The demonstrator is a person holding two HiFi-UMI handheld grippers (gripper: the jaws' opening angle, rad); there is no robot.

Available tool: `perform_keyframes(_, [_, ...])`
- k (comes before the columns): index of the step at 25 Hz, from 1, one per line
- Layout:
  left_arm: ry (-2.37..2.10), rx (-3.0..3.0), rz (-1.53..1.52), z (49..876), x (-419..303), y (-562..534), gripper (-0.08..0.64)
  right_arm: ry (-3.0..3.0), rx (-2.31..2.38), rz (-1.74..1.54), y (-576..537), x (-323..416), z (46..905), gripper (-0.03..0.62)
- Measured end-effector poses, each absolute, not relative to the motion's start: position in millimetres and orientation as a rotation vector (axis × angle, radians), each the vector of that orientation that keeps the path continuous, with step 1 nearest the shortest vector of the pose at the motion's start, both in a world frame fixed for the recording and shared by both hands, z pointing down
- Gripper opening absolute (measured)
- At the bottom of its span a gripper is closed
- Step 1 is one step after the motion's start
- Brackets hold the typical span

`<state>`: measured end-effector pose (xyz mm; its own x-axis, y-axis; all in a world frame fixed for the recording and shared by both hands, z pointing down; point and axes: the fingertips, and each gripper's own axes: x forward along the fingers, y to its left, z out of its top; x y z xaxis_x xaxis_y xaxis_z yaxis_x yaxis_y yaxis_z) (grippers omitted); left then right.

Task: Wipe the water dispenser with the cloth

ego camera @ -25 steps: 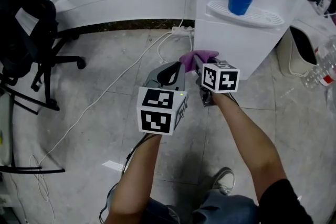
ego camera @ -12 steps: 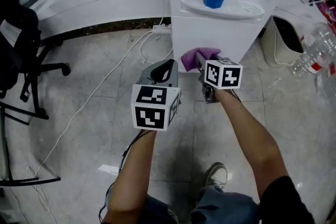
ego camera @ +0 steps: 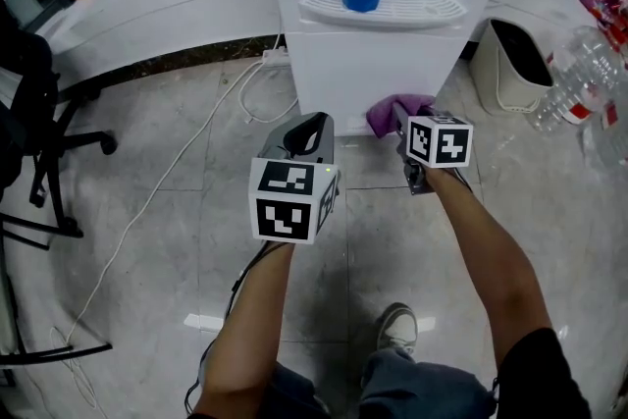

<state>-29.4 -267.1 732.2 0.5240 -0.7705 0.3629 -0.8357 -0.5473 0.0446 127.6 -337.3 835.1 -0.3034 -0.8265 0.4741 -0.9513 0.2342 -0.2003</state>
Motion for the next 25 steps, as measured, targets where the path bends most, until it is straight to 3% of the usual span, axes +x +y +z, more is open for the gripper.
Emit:
perform_keyframes(12, [-1.344, 2.549, 0.460, 740.2, -9.5, -272.9, 0.029, -2.154, 1.738, 0.651, -331.9, 198.3, 836.1, 0.040])
perform_keyframes(25, [-1.333, 2.620, 0.489, 675.6, 29.8, -263.9, 0.029, -2.276, 1.604, 0.539, -292.7, 165.7, 745.5, 0.040])
